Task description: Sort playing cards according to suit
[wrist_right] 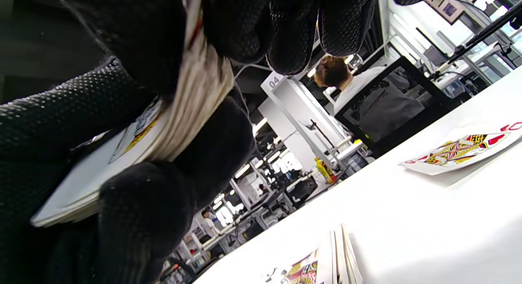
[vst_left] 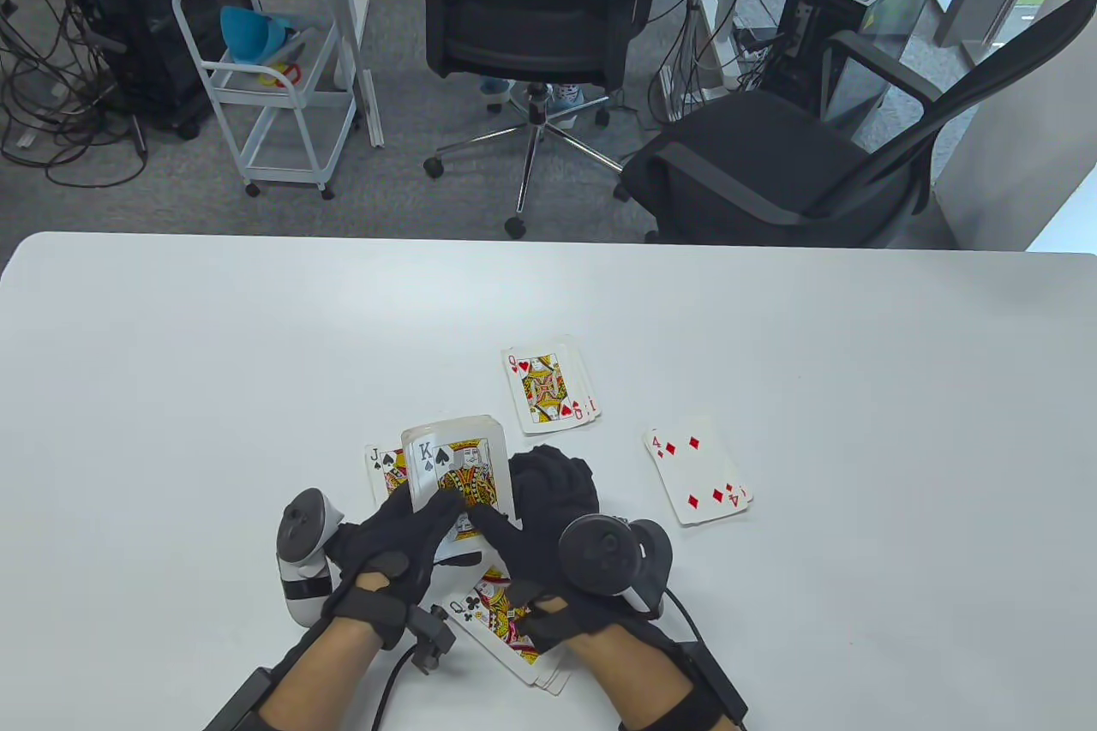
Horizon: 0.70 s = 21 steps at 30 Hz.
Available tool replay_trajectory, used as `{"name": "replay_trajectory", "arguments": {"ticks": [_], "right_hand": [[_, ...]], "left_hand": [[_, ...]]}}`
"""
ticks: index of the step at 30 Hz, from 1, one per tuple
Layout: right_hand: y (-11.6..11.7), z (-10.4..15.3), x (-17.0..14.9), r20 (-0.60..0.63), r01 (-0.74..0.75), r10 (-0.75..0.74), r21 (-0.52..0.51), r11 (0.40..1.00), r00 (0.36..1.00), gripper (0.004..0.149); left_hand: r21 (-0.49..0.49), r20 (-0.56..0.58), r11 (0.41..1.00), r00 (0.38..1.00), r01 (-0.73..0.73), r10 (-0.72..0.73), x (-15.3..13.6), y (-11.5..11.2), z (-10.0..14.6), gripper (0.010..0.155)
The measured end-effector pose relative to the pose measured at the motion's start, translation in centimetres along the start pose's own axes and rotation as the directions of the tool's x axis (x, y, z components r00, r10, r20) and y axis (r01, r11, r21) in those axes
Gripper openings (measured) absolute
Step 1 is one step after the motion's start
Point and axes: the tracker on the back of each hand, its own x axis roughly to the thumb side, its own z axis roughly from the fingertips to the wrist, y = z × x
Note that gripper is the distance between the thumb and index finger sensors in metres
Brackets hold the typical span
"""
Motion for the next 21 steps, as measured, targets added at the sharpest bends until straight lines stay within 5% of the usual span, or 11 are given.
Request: {"name": "replay_trajectory", "arguments": {"ticks": [8,21], "right_hand": [[0.0,-0.1,-0.7,0.04,0.01,-0.008,-0.065,0.998,0.999,0.038],[-0.7,-0.5,-1.3,-0.001,0.049,-0.049,0.0,0.999,0.999,0.041]], "left_hand": [[-0.036,-0.014,0.999,1.0,-0.016,0.016,0.3,0.3,0.0,0.058],[0.023,0.027,0.998,0.998,-0.065,0.064,0.6,0.5,0.3,0.058]]}}
